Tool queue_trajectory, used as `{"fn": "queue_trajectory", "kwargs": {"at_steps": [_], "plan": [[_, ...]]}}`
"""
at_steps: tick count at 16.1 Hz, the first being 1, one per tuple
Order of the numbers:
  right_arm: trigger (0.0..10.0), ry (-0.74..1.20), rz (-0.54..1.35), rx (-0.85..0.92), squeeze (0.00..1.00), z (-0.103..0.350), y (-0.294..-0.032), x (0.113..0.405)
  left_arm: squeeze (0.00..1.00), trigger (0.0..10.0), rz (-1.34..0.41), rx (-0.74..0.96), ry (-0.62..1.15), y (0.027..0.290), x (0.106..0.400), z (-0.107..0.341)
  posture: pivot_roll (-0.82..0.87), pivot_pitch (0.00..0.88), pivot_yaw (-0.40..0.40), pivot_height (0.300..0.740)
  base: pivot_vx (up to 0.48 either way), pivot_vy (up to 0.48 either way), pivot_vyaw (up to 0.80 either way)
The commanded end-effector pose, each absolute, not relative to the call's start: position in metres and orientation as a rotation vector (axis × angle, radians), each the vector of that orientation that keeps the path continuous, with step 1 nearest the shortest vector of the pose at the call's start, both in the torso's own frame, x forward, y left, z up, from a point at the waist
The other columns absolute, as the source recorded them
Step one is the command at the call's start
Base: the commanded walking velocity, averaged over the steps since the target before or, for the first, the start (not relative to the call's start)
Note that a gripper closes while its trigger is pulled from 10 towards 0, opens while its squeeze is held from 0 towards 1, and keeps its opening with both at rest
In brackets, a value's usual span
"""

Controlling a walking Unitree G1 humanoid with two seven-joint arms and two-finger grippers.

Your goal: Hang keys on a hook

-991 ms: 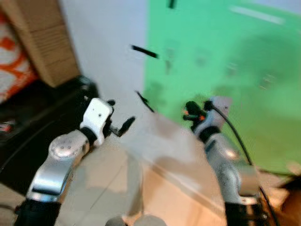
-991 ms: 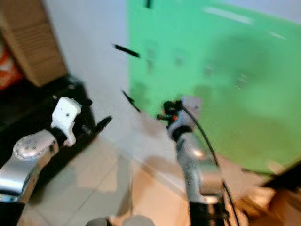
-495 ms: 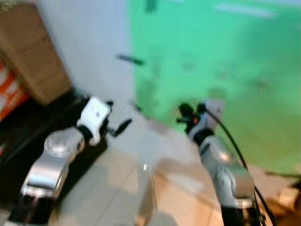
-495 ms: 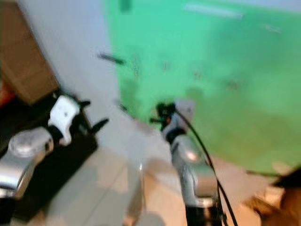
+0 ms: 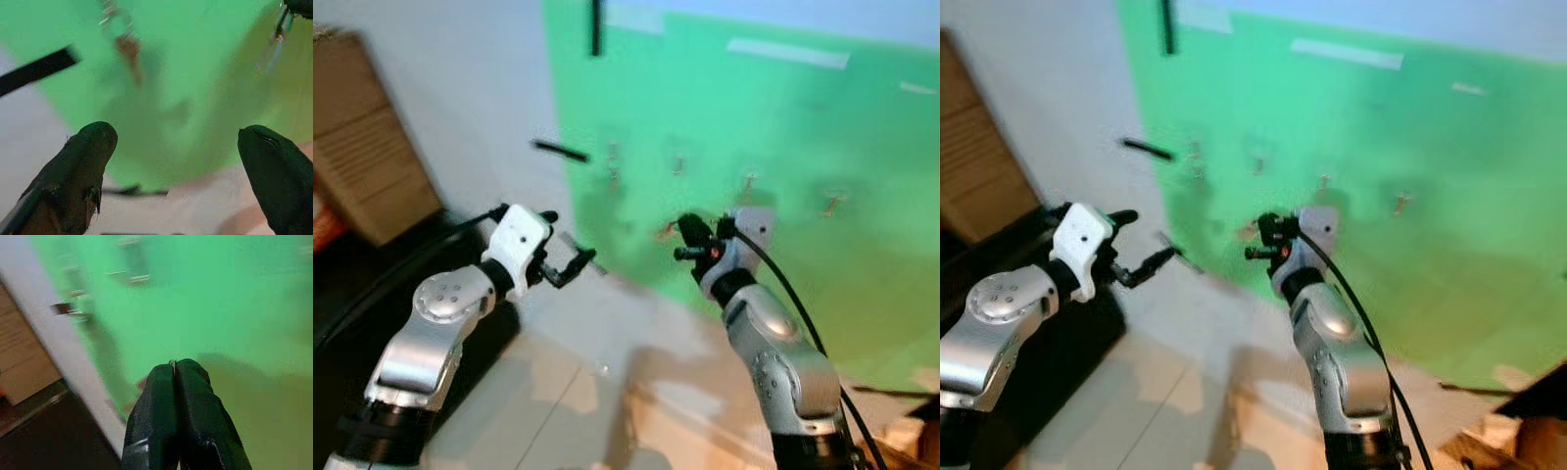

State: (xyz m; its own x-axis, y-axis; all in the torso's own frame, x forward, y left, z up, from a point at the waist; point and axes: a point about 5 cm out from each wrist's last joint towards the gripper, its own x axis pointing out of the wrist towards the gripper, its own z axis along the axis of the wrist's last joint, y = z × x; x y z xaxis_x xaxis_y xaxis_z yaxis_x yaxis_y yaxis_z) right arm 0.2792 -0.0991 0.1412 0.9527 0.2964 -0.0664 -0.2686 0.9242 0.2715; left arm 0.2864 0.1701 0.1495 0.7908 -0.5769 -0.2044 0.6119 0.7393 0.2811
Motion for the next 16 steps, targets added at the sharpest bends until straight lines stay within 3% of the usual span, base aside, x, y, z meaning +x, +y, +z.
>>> {"fn": "queue_trajectory", "kwargs": {"at_steps": [1,16], "plan": [[10.0,0.100,0.298,0.244,0.00,0.144,-0.103,0.281,0.00,10.0,-0.666,0.349,0.091,0.166,0.286,0.151,0.03,0.000,0.048,0.740,0.304,0.000,0.00],[10.0,0.081,0.429,0.192,0.00,0.159,-0.095,0.288,0.00,10.0,-0.792,0.264,0.099,0.168,0.272,0.154,0.06,0.000,-0.010,0.740,0.018,0.000,0.00]]}}
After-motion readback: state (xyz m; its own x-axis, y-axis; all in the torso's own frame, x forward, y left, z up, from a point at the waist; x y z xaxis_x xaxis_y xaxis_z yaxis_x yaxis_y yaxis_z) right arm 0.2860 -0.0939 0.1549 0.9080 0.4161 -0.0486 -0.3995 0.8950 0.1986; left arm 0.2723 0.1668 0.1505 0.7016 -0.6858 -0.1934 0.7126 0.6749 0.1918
